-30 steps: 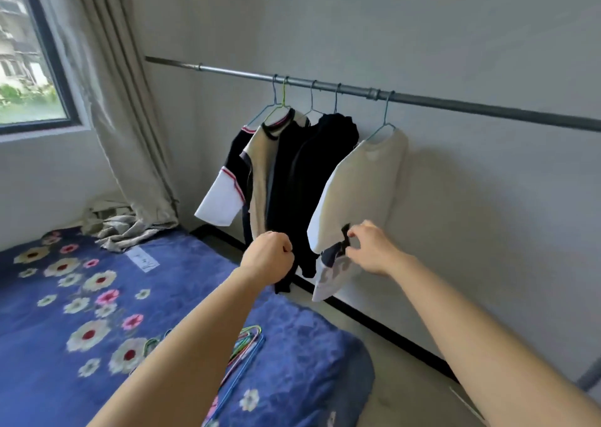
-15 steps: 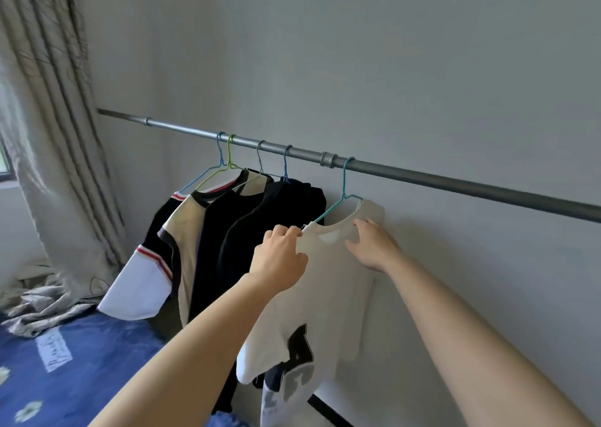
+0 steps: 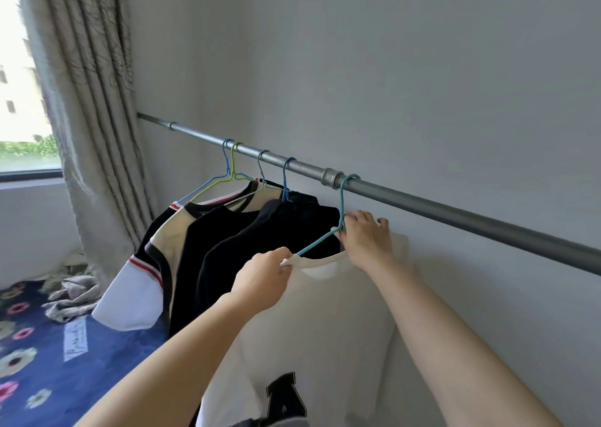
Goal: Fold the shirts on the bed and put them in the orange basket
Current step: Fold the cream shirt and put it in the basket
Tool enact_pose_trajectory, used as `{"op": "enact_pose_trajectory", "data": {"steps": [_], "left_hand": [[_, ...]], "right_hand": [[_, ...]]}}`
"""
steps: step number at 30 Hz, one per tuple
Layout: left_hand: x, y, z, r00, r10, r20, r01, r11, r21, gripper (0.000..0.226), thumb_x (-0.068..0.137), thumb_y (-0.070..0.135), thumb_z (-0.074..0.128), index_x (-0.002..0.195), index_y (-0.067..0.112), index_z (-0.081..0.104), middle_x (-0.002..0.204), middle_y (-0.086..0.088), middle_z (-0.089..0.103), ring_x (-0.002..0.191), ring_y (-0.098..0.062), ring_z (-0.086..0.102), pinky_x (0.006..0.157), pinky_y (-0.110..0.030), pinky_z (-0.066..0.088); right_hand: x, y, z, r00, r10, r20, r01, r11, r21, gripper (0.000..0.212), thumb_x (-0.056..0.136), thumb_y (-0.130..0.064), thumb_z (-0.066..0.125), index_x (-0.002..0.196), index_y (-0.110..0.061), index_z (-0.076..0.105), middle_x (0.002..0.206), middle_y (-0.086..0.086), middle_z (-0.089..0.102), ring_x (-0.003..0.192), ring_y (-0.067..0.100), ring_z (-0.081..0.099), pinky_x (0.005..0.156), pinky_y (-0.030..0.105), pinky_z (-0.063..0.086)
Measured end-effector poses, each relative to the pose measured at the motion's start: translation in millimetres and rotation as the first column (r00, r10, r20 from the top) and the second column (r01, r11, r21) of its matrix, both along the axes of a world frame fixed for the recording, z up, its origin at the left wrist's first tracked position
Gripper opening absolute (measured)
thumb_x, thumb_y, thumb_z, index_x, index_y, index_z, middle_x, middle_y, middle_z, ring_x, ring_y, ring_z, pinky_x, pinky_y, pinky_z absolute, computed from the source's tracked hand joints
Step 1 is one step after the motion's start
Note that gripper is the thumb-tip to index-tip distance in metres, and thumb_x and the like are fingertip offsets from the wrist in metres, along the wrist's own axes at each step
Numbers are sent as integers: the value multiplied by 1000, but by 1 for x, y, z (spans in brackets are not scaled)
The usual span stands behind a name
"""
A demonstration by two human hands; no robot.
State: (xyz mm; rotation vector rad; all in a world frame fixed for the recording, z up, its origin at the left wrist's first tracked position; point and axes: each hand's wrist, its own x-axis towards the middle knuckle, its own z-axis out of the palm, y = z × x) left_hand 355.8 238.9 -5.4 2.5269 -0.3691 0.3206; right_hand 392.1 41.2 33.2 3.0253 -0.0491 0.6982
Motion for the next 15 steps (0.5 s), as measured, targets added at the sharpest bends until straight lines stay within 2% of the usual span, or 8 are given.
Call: {"op": "enact_pose_trajectory", "data": {"steps": [3, 6, 8, 10, 12, 14, 15], "left_hand": [[0, 5, 7, 995, 31, 94, -30, 999, -14, 20, 99, 30, 41, 115, 31, 53, 86, -1, 63, 78, -27, 60, 62, -32, 47], [-1, 18, 16, 988, 21, 154, -7, 996, -88, 15, 96, 28, 45, 106, 32, 55, 80, -2, 64, 72, -26, 60, 64, -37, 52], [-7, 30, 13, 990, 20, 137, -3, 993, -121, 13, 94, 24, 48, 97, 32, 57, 73, -2, 62, 65, -25, 59, 62, -38, 52], [-18, 48, 3, 993, 49, 111, -34, 990, -139, 14, 91, 20, 50, 90, 31, 58, 67, -2, 62, 61, -25, 58, 59, -36, 49], [-33, 68, -7, 994, 80, 71, -66, 981, -181, 14, 89, 20, 52, 84, 31, 58, 63, -1, 60, 60, -26, 58, 54, -32, 45], [-51, 93, -15, 992, 121, 24, -110, 956, -271, 8, 84, 32, 54, 78, 31, 58, 59, 2, 57, 59, -24, 55, 52, -29, 39], [-61, 106, -17, 988, 153, 7, -143, 938, -316, 13, 80, 41, 52, 75, 31, 58, 57, 4, 55, 58, -20, 52, 52, -29, 37]], "right_hand": [[5, 2, 13, 993, 58, 102, -50, 996, -78, 35, 101, -37, 35, 125, -16, 49, 126, 2, 54, 122, 21, 45, 104, 40, 25], [3, 12, 23, 965, 137, 225, -162, 982, 95, 30, 98, -37, 42, 109, -13, 56, 115, 6, 60, 115, 26, 50, 104, 40, 25], [-5, 21, 22, 938, 232, 258, -279, 946, 163, 21, 94, -35, 50, 92, -15, 55, 96, 3, 60, 96, 24, 52, 102, 38, 30], [-17, 33, 18, 915, 336, 222, -376, 911, 170, 23, 89, -34, 57, 77, -17, 47, 80, -3, 51, 78, 18, 45, 83, 34, 39], [-32, 51, 16, 906, 395, 153, -418, 891, 176, 30, 84, -32, 60, 67, -17, 41, 71, -5, 46, 71, 16, 41, 62, 30, 33], [-44, 79, 15, 898, 426, 111, -440, 870, 221, 34, 81, -29, 61, 60, -19, 37, 64, -5, 43, 63, 15, 40, 53, 28, 27], [-50, 96, 16, 890, 446, 98, -456, 855, 245, 34, 80, -27, 61, 58, -19, 36, 60, -5, 43, 59, 15, 40, 51, 28, 27]]}}
